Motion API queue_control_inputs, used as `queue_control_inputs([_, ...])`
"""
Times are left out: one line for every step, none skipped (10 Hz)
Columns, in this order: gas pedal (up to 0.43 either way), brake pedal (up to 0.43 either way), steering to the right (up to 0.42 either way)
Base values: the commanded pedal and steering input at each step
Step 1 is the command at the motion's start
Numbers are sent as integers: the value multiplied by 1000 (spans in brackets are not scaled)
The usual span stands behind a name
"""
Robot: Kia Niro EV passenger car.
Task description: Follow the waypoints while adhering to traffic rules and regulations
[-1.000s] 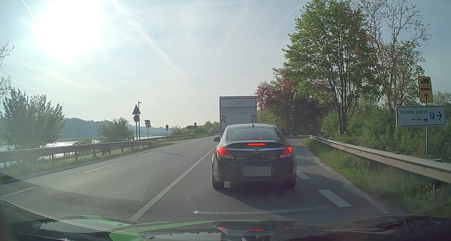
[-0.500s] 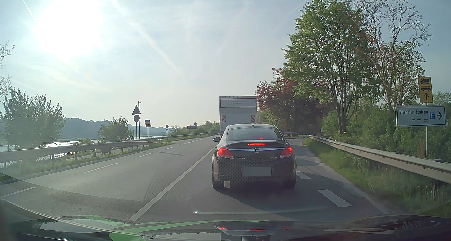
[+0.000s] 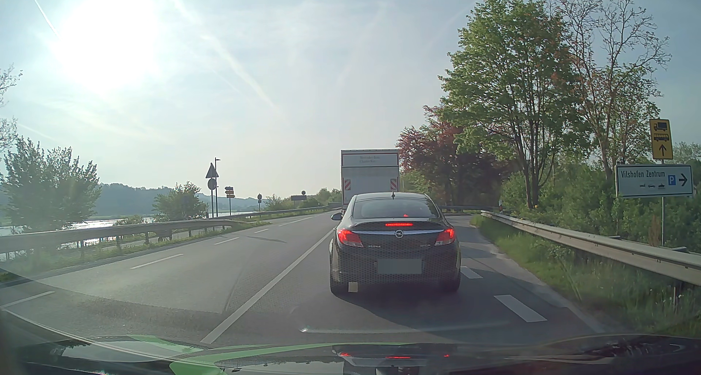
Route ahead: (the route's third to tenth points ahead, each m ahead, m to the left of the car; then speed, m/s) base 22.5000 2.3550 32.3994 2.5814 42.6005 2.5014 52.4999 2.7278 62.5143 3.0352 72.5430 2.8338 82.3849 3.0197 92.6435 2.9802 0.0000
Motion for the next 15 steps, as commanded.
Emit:
queue_control_inputs([0,274,4])
queue_control_inputs([0,274,4])
queue_control_inputs([0,280,4])
queue_control_inputs([0,280,4])
queue_control_inputs([0,274,4])
queue_control_inputs([0,274,4])
queue_control_inputs([0,274,4])
queue_control_inputs([0,280,4])
queue_control_inputs([0,280,4])
queue_control_inputs([0,274,4])
queue_control_inputs([0,274,4])
queue_control_inputs([0,274,4])
queue_control_inputs([0,274,4])
queue_control_inputs([0,274,4])
queue_control_inputs([0,280,4])
